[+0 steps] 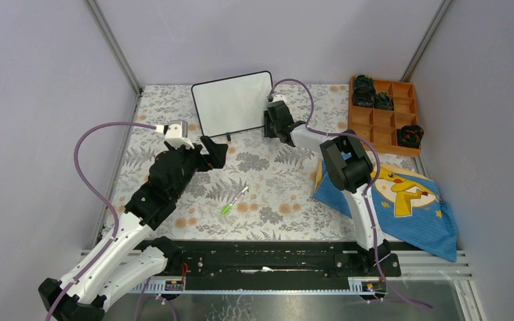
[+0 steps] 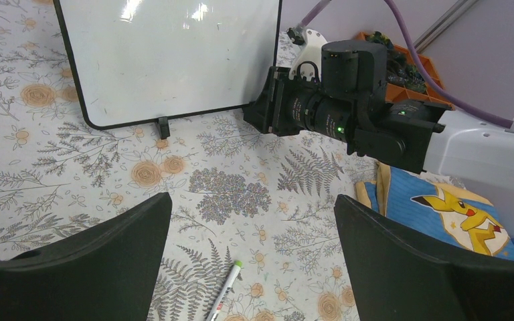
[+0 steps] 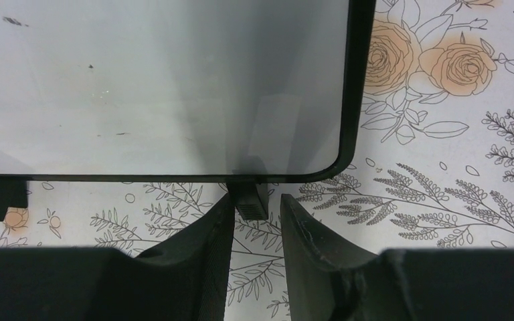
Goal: Write a sentence on the whiteboard
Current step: Move the whiteboard to the center of the board.
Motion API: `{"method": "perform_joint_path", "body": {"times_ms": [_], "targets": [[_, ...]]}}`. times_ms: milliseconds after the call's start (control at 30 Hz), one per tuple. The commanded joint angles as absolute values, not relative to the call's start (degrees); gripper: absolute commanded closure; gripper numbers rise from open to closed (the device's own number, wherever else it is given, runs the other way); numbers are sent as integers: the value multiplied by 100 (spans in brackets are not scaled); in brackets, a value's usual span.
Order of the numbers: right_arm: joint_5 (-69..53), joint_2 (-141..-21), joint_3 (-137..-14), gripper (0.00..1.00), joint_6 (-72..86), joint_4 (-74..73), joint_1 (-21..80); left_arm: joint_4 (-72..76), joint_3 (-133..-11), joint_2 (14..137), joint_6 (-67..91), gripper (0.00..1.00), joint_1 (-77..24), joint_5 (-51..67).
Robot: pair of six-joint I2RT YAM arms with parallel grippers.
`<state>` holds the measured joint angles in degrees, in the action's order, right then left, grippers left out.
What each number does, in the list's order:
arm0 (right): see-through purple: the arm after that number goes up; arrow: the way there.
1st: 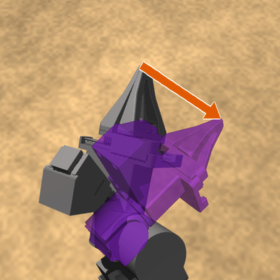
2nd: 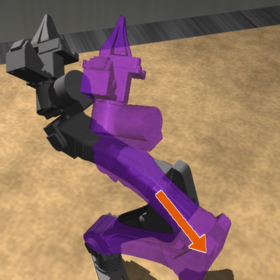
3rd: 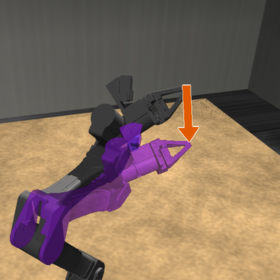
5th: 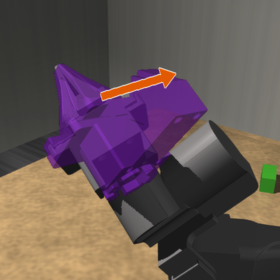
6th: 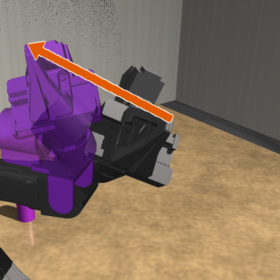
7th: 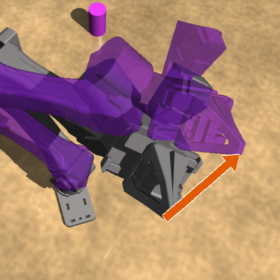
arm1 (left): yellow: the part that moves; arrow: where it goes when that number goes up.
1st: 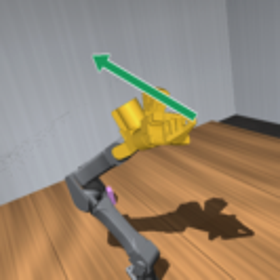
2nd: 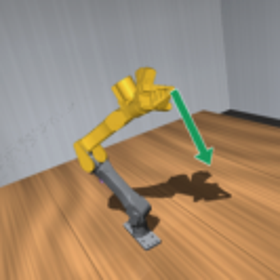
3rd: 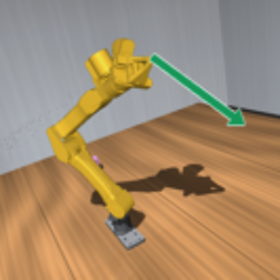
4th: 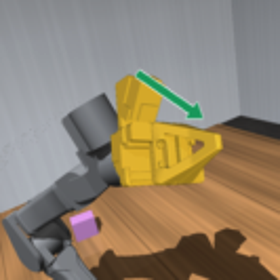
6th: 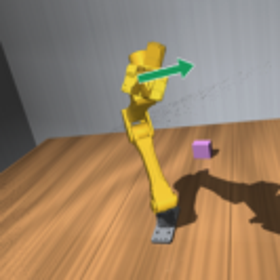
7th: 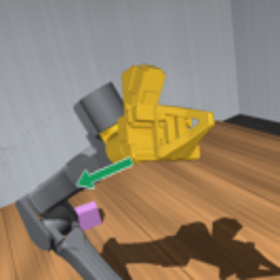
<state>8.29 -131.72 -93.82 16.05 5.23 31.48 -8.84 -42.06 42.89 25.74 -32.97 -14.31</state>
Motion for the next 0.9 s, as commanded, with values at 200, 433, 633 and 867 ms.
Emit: {"method": "perform_joint_path", "body": {"times_ms": [200, 433, 633, 867], "targets": [[804, -13279, -9631, 71, 1506, 719, 3133, -642, -4229, 4289, 2426, 1, -3304, -1435], [764, -13163, -9389, 85, 1455, 795, 3138, -642, -4230, 4313, 2417, 1, -3305, -1448], [813, -12833, -8849, 97, 1397, 977, 3143, -642, -4226, 4313, 2426, 1, -3305, -1448], [949, -12239, -7930, 100, 1209, 1192, 3148, -650, -4210, 4313, 2426, 1, -3305, -1436]]}}
